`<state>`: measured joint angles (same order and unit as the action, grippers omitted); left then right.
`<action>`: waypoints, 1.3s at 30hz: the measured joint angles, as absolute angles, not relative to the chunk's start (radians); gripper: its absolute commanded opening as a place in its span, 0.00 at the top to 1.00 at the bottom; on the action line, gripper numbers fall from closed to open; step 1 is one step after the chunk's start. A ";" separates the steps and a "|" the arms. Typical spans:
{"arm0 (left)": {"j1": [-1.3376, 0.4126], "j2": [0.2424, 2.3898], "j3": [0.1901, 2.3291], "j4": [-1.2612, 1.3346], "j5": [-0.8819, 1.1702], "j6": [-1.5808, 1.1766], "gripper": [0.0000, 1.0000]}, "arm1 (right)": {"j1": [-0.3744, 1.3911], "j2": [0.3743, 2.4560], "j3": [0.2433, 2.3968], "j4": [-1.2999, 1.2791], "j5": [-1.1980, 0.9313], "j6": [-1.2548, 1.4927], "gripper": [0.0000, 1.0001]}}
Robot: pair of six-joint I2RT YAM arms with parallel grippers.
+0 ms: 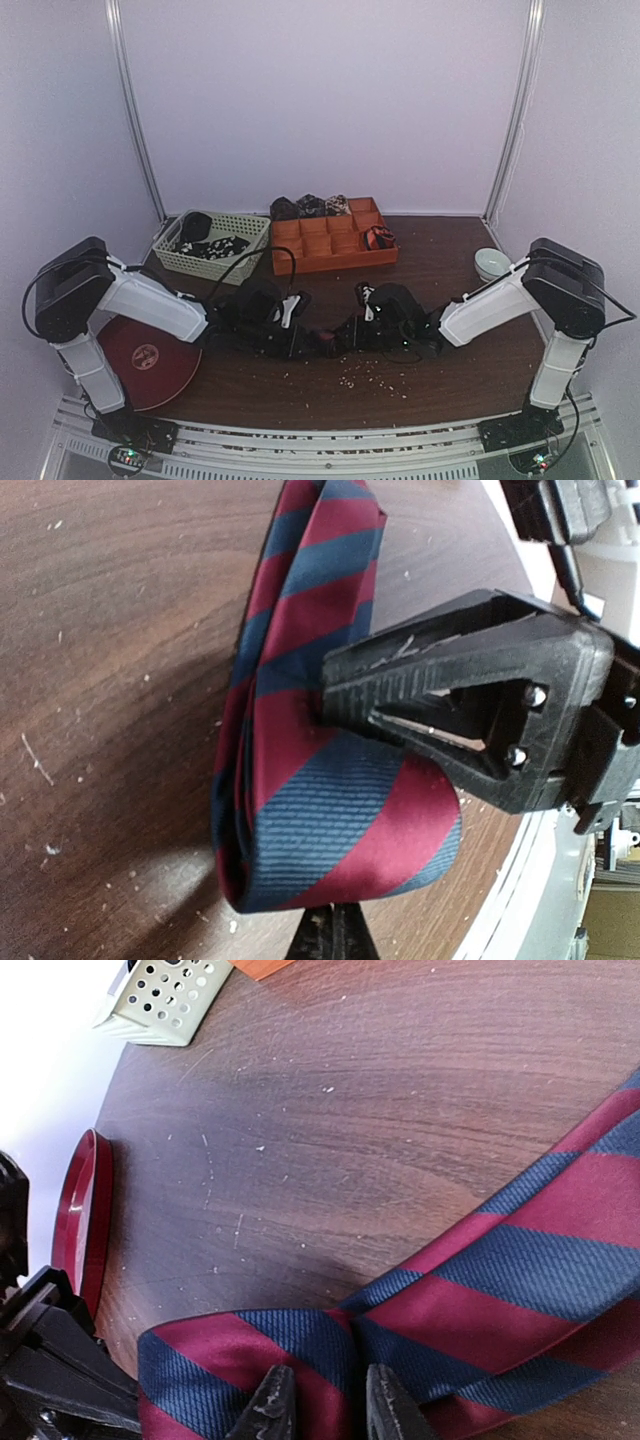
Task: Roll the ties
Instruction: Roll the tie at the center of the board.
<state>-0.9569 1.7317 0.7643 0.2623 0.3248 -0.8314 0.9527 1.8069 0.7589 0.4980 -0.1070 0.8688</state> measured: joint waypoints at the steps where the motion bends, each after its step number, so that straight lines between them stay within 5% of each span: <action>1: -0.957 1.732 0.764 0.255 0.320 -0.829 1.00 | 0.952 1.813 0.759 0.509 -0.114 0.871 0.73; 5: -0.959 1.731 0.773 0.207 0.289 -0.825 0.91 | 0.952 1.820 0.760 0.525 -0.122 0.871 0.73; 10: -0.962 1.649 0.707 0.173 0.230 -0.805 0.54 | 0.955 1.827 0.766 0.527 -0.136 0.868 0.73; 21: -0.962 1.570 0.765 0.075 0.139 -0.508 0.04 | 0.984 1.842 0.789 0.523 -0.140 0.844 0.73; 34: -0.964 1.739 0.878 0.049 0.171 -0.336 0.02 | 0.986 1.842 0.796 0.511 -0.139 0.841 0.73; 39: -0.965 1.792 0.899 0.034 0.161 -0.323 0.09 | 0.987 1.842 0.796 0.508 -0.139 0.842 0.72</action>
<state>-0.9646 1.7924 0.8986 0.0341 0.1608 -0.3233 0.9871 1.8423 0.7963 0.5079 -0.1387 0.8417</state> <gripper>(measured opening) 0.960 0.271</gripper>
